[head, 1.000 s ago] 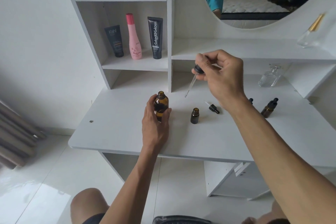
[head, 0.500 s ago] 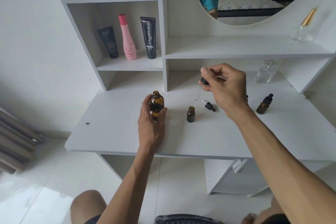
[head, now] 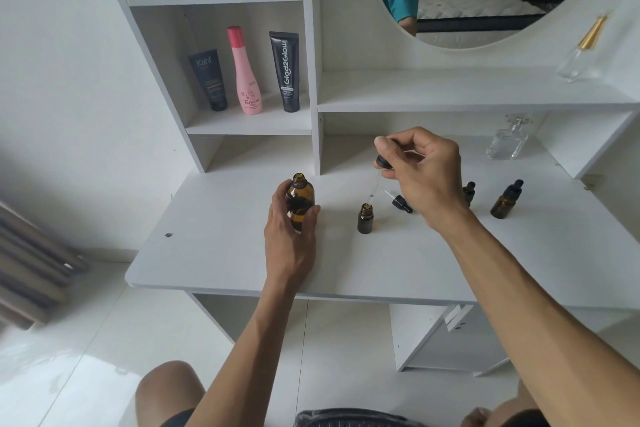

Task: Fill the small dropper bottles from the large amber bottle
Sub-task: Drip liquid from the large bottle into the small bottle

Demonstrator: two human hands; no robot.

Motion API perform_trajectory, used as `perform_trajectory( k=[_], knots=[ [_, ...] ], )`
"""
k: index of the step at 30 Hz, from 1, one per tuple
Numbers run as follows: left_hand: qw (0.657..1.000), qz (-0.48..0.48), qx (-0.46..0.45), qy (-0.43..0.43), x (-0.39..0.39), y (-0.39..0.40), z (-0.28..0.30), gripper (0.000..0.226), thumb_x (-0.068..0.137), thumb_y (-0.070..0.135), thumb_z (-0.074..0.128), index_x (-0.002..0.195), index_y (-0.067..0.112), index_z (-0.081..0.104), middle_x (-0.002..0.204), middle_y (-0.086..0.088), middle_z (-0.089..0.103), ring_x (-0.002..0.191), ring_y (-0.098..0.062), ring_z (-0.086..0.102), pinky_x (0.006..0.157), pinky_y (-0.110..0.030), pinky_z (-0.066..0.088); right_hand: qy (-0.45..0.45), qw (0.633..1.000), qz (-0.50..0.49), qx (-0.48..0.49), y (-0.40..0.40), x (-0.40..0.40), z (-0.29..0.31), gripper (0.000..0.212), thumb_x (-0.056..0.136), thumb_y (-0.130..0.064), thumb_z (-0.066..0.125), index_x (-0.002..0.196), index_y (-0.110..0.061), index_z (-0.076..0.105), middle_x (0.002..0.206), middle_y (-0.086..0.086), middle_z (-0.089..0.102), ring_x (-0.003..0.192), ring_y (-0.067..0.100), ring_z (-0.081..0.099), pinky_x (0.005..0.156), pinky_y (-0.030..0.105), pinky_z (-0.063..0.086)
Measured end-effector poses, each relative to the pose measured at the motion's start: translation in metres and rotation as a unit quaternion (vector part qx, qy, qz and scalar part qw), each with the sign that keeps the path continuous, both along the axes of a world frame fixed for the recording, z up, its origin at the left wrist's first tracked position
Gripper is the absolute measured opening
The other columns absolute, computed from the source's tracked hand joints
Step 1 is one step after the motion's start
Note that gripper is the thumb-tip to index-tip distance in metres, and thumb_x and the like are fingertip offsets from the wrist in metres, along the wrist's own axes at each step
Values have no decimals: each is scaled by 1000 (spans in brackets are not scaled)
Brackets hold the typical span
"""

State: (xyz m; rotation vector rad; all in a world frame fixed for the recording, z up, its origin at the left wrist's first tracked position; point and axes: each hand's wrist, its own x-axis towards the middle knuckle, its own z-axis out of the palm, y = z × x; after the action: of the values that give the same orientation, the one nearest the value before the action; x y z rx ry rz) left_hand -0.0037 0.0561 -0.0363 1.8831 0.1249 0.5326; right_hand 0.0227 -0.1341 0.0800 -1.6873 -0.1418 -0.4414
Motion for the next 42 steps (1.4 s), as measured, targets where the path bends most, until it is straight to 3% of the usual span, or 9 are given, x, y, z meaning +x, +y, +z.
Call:
perform_trajectory(
  k=[8,24,42],
  knots=[
    [1000,-3,5,-3,1,1,-1,53,97,28,65,141,43,41,123,5,66,101,-21,71,92,-42,56,-10,1000,2,-26,2,0,2,14,88,-24,76,76,-21,70,73,2,72,73,21,75,70,37,63],
    [1000,2,7,6,1,1,-2,52,96,32,64,141,46,40,123,7,67,103,-21,69,93,-47,55,-18,998,-1,-67,4,4,1,20,88,-26,76,80,-9,72,70,8,73,72,23,74,70,39,64],
    [1000,1,3,10,-1,0,0,53,96,33,63,141,44,40,119,11,67,102,-21,70,93,-48,55,-36,996,-5,-80,6,3,7,23,87,-28,77,78,-8,71,69,7,73,70,23,74,71,44,63]
  ],
)
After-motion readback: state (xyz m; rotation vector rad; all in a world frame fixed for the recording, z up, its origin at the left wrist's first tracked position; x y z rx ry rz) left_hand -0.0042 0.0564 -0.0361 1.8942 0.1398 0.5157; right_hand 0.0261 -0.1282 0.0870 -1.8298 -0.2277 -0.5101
